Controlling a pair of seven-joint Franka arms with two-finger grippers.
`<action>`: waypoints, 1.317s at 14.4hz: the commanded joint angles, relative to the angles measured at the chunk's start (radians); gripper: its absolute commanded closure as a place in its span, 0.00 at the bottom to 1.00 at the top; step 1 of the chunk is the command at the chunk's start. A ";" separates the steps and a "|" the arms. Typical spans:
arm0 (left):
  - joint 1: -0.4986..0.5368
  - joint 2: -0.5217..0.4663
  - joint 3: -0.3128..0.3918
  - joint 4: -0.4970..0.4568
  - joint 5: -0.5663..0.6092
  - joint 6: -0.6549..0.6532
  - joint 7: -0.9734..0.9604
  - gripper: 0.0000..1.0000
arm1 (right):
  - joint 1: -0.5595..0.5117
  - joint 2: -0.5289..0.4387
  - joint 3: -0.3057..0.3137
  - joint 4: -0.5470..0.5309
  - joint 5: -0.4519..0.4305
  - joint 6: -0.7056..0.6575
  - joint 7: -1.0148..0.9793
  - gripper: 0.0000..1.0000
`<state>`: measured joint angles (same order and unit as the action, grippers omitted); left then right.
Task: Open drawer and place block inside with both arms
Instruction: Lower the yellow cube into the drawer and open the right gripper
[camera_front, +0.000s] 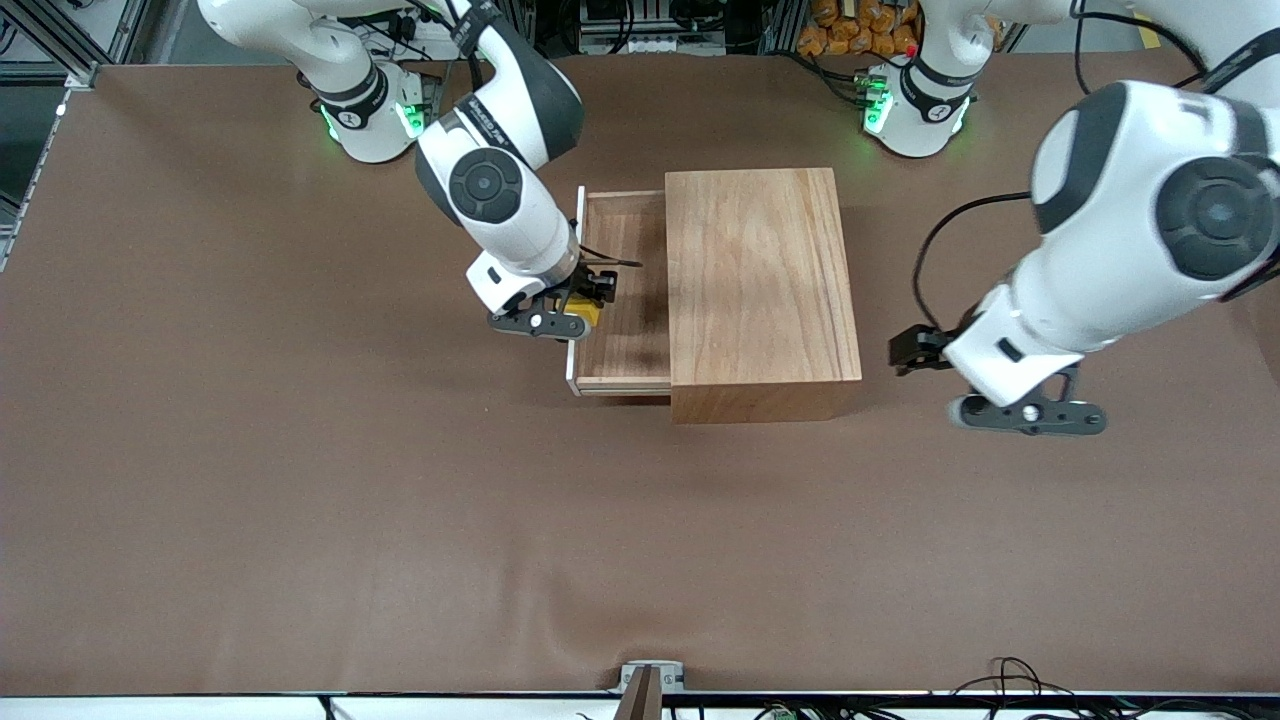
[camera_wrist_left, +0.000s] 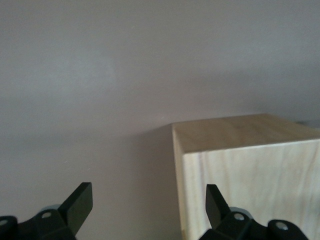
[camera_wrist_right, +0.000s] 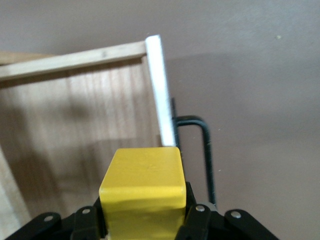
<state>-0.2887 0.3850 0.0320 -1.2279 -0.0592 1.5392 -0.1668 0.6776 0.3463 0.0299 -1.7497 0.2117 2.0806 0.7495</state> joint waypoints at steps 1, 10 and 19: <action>0.071 -0.067 -0.015 -0.030 -0.014 -0.044 0.075 0.00 | 0.080 0.104 -0.008 0.108 0.011 0.004 0.048 1.00; 0.310 -0.243 -0.158 -0.135 -0.007 -0.134 0.147 0.00 | 0.115 0.181 -0.015 0.205 -0.005 -0.017 0.131 0.00; 0.296 -0.503 -0.127 -0.361 0.030 -0.128 0.152 0.00 | -0.042 0.011 -0.022 0.214 -0.003 -0.217 0.081 0.00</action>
<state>0.0096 -0.0500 -0.1065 -1.5144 -0.0490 1.3939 -0.0226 0.6929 0.4228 -0.0049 -1.5170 0.2066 1.9122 0.8544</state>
